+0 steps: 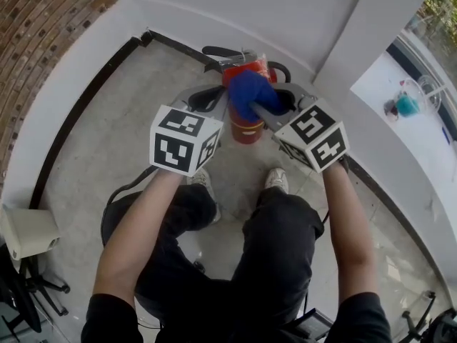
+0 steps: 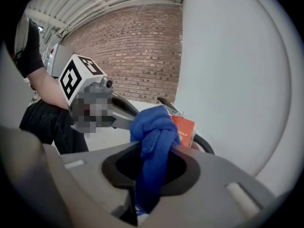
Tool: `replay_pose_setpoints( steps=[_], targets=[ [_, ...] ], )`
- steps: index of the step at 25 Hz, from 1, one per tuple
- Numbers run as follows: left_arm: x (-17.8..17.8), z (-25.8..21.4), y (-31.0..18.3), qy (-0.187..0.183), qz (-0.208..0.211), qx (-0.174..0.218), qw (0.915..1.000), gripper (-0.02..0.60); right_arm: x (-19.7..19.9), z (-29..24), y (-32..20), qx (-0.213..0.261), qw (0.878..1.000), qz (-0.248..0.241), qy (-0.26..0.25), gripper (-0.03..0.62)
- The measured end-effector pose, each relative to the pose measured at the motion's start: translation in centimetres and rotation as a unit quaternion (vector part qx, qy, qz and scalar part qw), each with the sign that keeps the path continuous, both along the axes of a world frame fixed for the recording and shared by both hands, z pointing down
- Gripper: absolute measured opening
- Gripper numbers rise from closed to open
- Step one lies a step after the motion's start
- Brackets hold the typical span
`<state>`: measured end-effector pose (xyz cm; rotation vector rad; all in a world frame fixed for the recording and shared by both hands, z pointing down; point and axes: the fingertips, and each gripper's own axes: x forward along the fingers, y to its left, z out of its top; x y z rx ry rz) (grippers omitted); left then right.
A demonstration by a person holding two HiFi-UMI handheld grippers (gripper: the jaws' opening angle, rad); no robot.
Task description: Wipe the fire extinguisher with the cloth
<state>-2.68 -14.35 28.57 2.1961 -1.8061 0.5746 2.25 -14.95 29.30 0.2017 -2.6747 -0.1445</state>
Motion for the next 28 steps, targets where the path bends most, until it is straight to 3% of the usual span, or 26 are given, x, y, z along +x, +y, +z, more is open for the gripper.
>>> replay_pose_setpoints(
  steps=[3,11,18,24,28],
  targets=[
    [0.3,-0.6,-0.6,0.023,0.005,0.011,0.9997,0.025,0.5,0.9,0.2,-0.017,1.0,0.011,-0.004,0.083],
    [0.5,0.6,-2.1,0.025,-0.007,-0.009,0.9996,0.026,1.9,-0.9,-1.3,-0.009,1.0,0.026,-0.014,0.083],
    [0.7,0.6,-2.2,0.003,-0.01,-0.005,0.9999,0.009,-2.1,-3.8,-1.6,0.006,1.0,-0.013,0.001,0.083],
    [0.8,0.7,-2.2,-0.002,0.002,-0.011,0.9999,0.008,2.0,-1.3,-4.7,-0.022,0.996,0.091,0.005,0.083],
    [0.6,0.9,-2.1,-0.005,0.0,-0.013,0.9999,0.005,2.6,2.3,-1.8,-0.043,0.996,0.074,0.02,0.081]
  ],
)
